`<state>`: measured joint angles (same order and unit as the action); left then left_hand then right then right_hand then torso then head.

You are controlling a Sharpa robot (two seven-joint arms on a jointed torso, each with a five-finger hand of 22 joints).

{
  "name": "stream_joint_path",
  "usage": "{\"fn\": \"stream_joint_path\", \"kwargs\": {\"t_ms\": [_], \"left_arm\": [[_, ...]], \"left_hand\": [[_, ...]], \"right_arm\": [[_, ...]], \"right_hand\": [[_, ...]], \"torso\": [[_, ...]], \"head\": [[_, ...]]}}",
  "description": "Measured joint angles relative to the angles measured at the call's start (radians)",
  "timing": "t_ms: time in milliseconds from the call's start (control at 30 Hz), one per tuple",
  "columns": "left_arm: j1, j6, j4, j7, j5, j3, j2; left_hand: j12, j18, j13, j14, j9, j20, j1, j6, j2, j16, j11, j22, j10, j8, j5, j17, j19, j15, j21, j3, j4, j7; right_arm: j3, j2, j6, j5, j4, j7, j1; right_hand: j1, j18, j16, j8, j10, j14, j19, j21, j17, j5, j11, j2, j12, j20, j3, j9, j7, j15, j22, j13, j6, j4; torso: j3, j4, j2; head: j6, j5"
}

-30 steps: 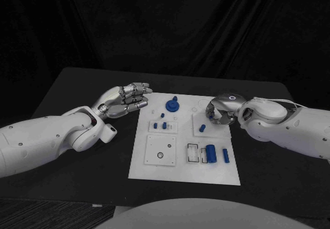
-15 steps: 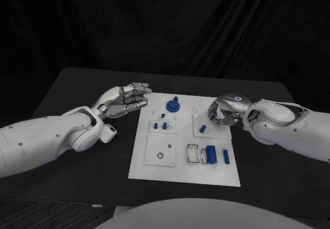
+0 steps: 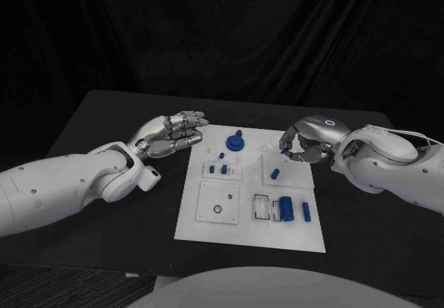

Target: Assemble the parts on the task board

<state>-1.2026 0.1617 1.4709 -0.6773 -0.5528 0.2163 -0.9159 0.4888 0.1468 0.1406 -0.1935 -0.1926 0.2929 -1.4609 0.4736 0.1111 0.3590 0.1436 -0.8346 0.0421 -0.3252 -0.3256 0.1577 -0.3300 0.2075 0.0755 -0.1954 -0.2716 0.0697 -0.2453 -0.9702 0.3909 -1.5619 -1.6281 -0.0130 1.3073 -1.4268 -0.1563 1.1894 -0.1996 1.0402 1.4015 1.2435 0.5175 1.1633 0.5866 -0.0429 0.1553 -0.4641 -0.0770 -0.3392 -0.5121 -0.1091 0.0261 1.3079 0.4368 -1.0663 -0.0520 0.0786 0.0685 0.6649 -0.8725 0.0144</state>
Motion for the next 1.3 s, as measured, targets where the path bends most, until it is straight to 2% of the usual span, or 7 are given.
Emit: {"fn": "stream_joint_path", "kwargs": {"t_ms": [233,367,533,733,933,1300], "left_arm": [[0.002,-0.004,-0.001,0.000,0.000,0.000,0.002],[0.003,-0.006,-0.001,0.000,0.000,0.000,0.002],[0.004,-0.007,-0.002,0.000,0.000,0.000,0.006],[0.005,-0.009,-0.002,0.000,0.000,0.000,0.007],[0.005,-0.010,-0.002,0.000,0.000,0.000,0.010],[0.008,-0.013,-0.004,0.000,0.000,0.000,0.014]], "left_hand": [[0.003,0.000,-0.001,0.000,0.001,-0.004,0.000,0.000,0.000,0.000,0.003,0.001,-0.003,0.000,0.000,0.000,-0.004,0.000,0.000,0.000,0.000,0.000],[0.003,0.000,-0.001,0.000,0.001,-0.004,0.000,0.000,0.000,0.000,0.003,0.001,-0.003,0.000,0.000,0.000,-0.004,0.000,0.000,0.000,0.000,0.000],[0.003,0.000,-0.001,0.000,0.001,-0.004,0.000,0.000,0.000,0.000,0.003,0.001,-0.003,0.000,0.000,0.000,-0.004,0.000,0.000,0.000,0.000,0.000],[0.003,0.000,-0.002,0.000,0.002,-0.004,-0.004,0.000,0.004,0.000,0.006,0.001,0.000,0.000,0.000,0.000,-0.004,0.000,0.000,0.000,0.000,0.000],[0.003,0.000,-0.002,0.000,0.001,-0.004,-0.004,0.000,0.004,0.000,0.006,0.001,0.000,0.000,0.000,0.000,-0.003,0.000,0.000,0.000,0.000,0.000],[0.003,0.000,-0.003,-0.002,0.002,0.000,-0.004,0.001,0.004,0.000,0.006,0.002,0.000,0.000,0.000,0.000,-0.007,0.002,0.000,0.000,0.000,0.006]], "right_arm": [[-0.001,0.001,-0.029,0.011,-0.088,0.000,-0.002],[-0.001,0.021,-0.050,0.014,-0.130,0.000,-0.023],[-0.002,0.050,-0.070,0.014,-0.150,0.000,-0.047],[-0.002,0.097,-0.088,-0.002,-0.147,-0.002,-0.072],[-0.001,0.153,-0.095,-0.024,-0.116,-0.004,-0.092],[-0.001,0.213,-0.090,-0.074,-0.077,-0.005,-0.108]], "right_hand": [[0.000,0.000,-0.009,0.019,0.004,-0.006,-0.014,-0.024,-0.010,-0.016,-0.004,0.000,0.014,0.000,-0.003,0.014,-0.004,-0.002,0.000,-0.007,0.004,-0.003],[-0.004,0.000,-0.019,0.025,0.004,-0.012,-0.027,-0.045,-0.017,-0.022,-0.004,-0.004,0.023,-0.002,-0.006,0.021,-0.004,-0.003,0.000,-0.010,0.004,0.000],[-0.011,0.000,-0.019,0.033,0.003,-0.012,-0.027,-0.050,-0.017,-0.023,-0.004,-0.003,0.030,-0.002,-0.010,0.028,-0.007,-0.003,0.000,-0.013,0.007,0.004],[-0.013,0.000,-0.019,0.037,0.003,-0.015,-0.027,-0.050,-0.017,-0.023,-0.004,0.000,0.030,-0.002,-0.010,0.028,-0.007,-0.007,0.000,-0.014,0.007,0.004],[-0.013,0.000,-0.019,0.038,0.003,-0.015,-0.027,-0.050,-0.014,-0.023,-0.004,0.000,0.030,-0.002,-0.010,0.031,-0.007,-0.007,0.000,-0.015,0.007,0.004],[-0.013,0.000,-0.014,0.042,0.003,-0.015,-0.027,-0.041,-0.005,-0.018,-0.004,0.000,0.030,-0.002,-0.010,0.036,-0.007,-0.007,0.000,-0.015,0.007,0.004]], "torso": [[-0.0004,-0.0006,0.001],[-0.0011,-0.0014,0.002],[-0.0018,-0.0017,0.002],[-0.0034,-0.0003,0.003],[-0.0034,-0.0006,0.003],[-0.0035,0.0009,0.004]], "head": [[0.000,0.002],[0.000,0.003],[0.000,0.009],[0.000,0.013],[0.000,0.019],[0.000,0.023]]}}
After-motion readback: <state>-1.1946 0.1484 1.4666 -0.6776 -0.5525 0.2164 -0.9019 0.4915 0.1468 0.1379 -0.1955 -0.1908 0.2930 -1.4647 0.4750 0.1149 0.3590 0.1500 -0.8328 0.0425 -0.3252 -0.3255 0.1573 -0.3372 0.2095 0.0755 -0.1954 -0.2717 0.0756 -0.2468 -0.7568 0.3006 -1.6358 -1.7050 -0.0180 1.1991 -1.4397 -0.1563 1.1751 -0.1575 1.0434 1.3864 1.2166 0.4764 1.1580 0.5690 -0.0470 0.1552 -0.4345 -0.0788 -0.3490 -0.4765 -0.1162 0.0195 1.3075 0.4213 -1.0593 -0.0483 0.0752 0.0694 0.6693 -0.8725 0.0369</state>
